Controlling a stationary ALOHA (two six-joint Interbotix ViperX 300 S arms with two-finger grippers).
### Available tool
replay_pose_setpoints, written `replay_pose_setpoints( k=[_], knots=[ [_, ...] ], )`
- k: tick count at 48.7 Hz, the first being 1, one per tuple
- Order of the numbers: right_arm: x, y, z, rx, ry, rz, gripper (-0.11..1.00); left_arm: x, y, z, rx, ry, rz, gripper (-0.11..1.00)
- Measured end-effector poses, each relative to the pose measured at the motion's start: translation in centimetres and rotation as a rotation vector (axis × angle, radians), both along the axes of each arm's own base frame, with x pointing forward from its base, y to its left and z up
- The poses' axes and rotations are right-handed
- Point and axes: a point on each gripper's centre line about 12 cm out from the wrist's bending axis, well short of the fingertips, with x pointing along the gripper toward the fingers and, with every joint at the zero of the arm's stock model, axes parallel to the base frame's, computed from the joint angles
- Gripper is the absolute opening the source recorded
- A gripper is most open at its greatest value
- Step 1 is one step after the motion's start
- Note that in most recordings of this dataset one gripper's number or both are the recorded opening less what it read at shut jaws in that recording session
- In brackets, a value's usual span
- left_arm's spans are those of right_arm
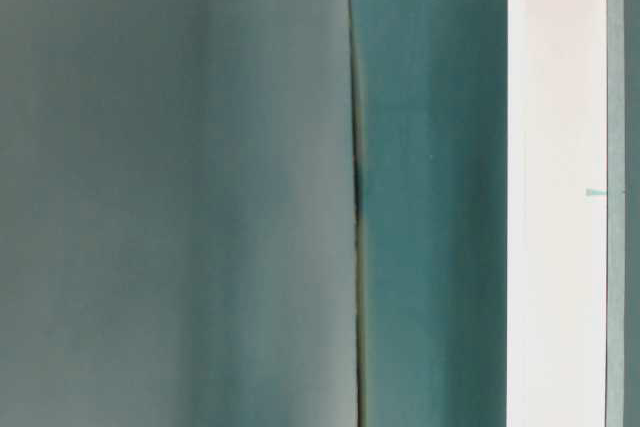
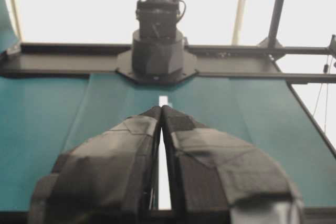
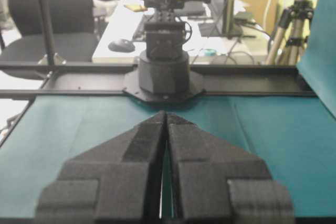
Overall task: Lift a wooden board with both hands.
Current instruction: 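Lower both grippers over the two ends of the white board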
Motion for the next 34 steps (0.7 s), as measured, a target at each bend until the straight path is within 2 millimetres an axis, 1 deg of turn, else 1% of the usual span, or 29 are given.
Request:
replay_pose_setpoints(
  k=[2,5,8,19,26,34],
  knots=[
    [0.1,0.0,0.0,0.008,0.005,-0.002,0.09,0.2,0.0,0.2,-0.024,0.012,-0.002,0.12],
    [0.4,-0.3,0.3,0.073,0.032,-0.013,0.01,0.8,0.0,0.9,-0.076,0.046,-0.003,0.02],
    [0.9,-0.5,0.6,0.132,0.082,-0.025,0.00,1.4,0.1,1.3,-0.110,0.091,-0.002,-0.02],
    [3.1,-0.8,1.3,0.230,0.421,-0.041,0.00,3.4,-0.2,1.5,-0.149,0.368,0.009,-0.02],
    [4.2,-0.5,0.6,0.256,0.648,-0.041,0.00,5.0,-0.3,1.4,-0.144,0.549,0.021,-0.02],
    [5.4,-0.4,-0.4,0.256,0.867,-0.043,0.00,6.1,-0.4,1.2,-0.138,0.713,0.033,-0.02]
  ],
)
